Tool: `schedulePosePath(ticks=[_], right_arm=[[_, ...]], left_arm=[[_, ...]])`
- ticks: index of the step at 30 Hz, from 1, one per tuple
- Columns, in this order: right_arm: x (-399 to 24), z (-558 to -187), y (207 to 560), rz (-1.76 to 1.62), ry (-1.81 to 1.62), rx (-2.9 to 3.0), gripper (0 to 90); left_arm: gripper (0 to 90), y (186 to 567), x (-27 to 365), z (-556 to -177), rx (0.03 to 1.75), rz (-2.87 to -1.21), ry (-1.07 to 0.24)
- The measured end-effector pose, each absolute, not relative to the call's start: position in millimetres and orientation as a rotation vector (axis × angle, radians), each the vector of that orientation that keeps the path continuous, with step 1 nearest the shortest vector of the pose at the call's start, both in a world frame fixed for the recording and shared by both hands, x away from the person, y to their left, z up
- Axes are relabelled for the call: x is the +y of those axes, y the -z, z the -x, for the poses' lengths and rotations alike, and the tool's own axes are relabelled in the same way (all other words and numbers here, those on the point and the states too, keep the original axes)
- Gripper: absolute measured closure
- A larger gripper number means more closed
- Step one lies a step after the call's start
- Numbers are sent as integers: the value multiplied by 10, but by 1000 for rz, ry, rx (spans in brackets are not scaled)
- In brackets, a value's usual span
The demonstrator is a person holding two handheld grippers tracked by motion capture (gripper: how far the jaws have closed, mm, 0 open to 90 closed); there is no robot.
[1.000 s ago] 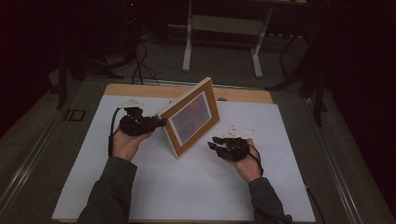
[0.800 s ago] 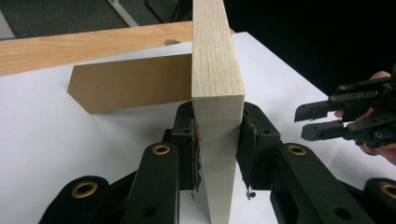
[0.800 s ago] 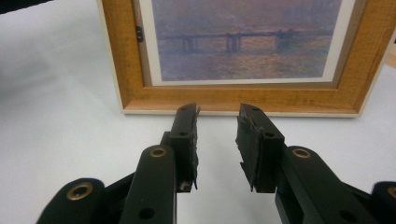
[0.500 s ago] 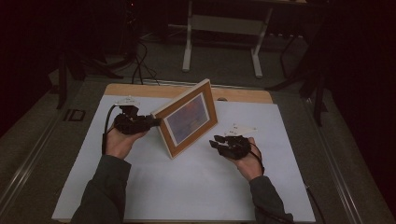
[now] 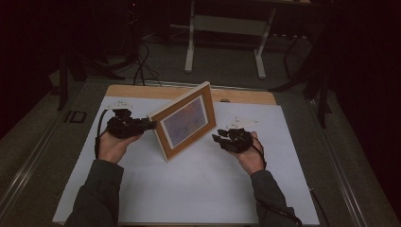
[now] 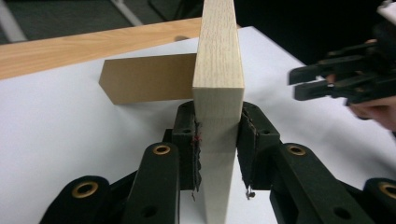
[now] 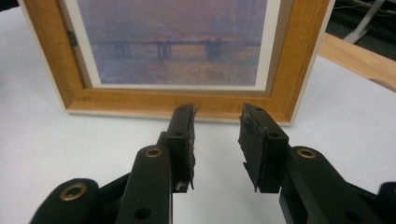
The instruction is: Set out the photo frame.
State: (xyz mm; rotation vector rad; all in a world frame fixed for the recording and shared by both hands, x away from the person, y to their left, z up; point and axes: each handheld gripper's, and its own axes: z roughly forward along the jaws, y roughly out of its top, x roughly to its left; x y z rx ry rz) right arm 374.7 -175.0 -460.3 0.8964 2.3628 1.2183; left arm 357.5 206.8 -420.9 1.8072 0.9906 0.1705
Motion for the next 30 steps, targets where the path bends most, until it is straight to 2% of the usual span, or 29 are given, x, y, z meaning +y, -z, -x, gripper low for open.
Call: schedulePosePath(ticks=[30], right_arm=[[-1861,-3818,4408,-927,-1244,2282,644]], left_arm=[[731,4165,1967,-3531,838,-1880,-149]])
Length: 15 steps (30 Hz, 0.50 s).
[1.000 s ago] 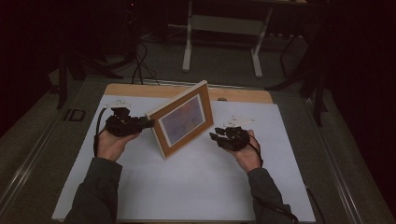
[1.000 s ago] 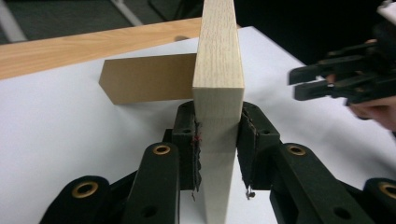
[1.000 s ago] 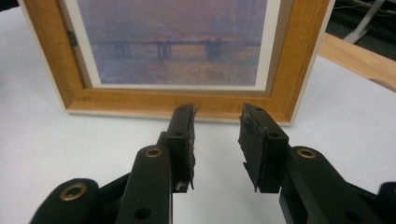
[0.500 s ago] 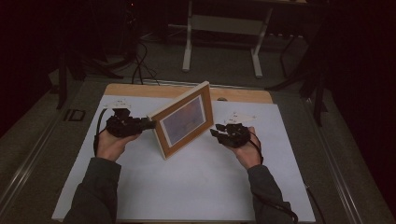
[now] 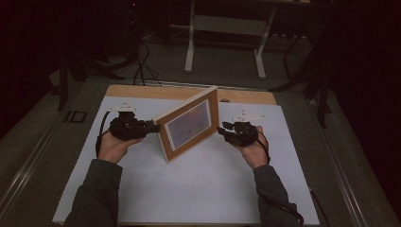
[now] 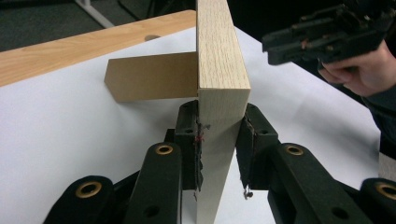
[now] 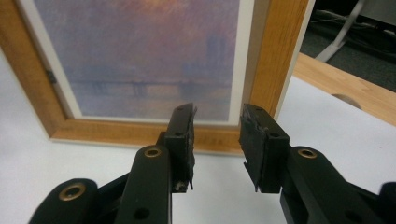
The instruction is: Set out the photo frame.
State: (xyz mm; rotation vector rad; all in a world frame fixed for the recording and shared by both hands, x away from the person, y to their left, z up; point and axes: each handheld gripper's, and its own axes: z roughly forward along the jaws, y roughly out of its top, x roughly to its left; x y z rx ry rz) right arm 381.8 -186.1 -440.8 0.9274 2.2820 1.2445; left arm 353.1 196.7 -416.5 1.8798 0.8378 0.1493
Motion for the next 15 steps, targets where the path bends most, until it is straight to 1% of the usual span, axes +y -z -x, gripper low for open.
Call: schedulePosePath(ticks=[7,15], right_arm=[[-1920,-3828,4351,-953,-1265,2241,626],[-2090,-3857,4306,-1021,-1291,2174,603]], left_arm=[[731,4164,1901,-3509,771,-1903,-132],[731,4168,1850,-3488,709,-1918,-106]])
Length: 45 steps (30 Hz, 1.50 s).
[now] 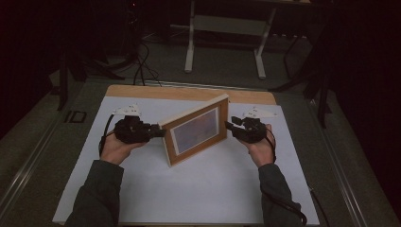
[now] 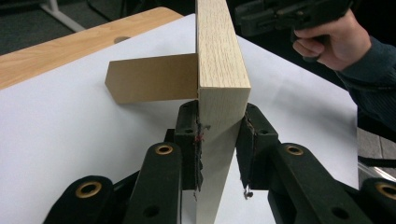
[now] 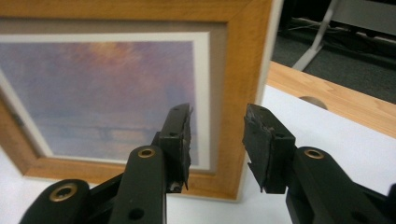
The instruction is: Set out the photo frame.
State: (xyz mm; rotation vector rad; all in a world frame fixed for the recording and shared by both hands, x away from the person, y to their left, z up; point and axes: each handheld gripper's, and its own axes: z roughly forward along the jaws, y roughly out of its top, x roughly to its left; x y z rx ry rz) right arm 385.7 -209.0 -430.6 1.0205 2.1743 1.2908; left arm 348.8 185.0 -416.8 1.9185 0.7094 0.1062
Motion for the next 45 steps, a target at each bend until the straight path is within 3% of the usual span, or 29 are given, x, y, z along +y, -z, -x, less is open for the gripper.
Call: schedulePosePath(ticks=[9,19,23,33,45], right_arm=[[-2166,-3892,4274,-1038,-1280,2128,546],[-2238,-3999,4218,-1025,-1344,2112,374],[-2194,-4047,4204,-1000,-1356,2154,362],[-2047,-4172,4233,-919,-1374,2235,203],[-2095,-4261,4251,-1008,-1409,2224,331]], left_arm=[[730,4175,1776,-3481,650,-1931,-80],[729,4180,1762,-3489,617,-1936,-70],[729,4184,1750,-3488,605,-1935,-67],[728,4195,1748,-3518,611,-1928,-57],[723,4198,1755,-3596,716,-1903,-125]])
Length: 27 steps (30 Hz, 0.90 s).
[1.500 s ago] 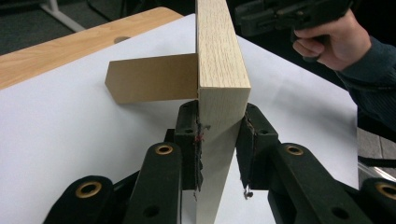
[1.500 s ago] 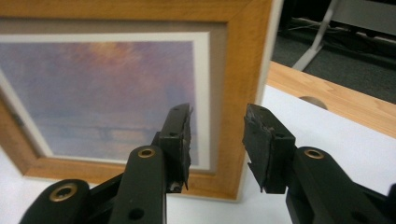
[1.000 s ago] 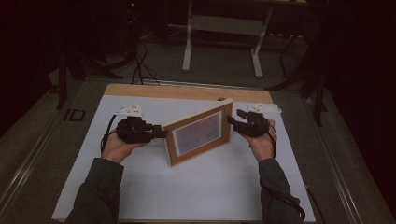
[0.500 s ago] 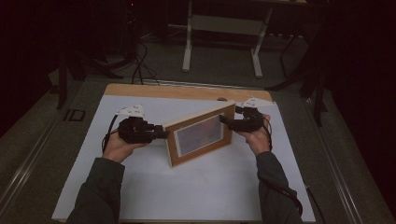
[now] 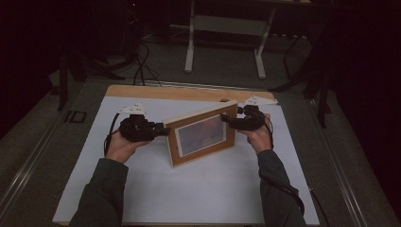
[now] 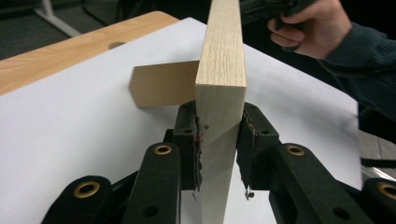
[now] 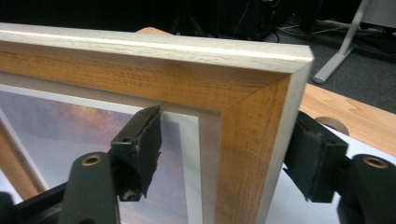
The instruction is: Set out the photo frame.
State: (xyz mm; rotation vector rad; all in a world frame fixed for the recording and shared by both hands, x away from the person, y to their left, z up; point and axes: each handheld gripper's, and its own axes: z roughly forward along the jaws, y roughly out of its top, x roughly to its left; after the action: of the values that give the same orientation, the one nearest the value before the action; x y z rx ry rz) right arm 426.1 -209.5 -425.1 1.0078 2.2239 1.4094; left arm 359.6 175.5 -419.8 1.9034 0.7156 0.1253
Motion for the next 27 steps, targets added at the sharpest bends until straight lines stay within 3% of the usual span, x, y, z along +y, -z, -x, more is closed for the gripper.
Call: schedulePosePath(ticks=[17,27], right_arm=[[-2041,-4277,4224,-1106,-1407,2171,402],[-2029,-4282,4242,-1126,-1403,2151,451]], left_arm=[[726,4197,1803,-3713,825,-1858,-248],[705,4247,1820,-3789,870,-1807,-254]])
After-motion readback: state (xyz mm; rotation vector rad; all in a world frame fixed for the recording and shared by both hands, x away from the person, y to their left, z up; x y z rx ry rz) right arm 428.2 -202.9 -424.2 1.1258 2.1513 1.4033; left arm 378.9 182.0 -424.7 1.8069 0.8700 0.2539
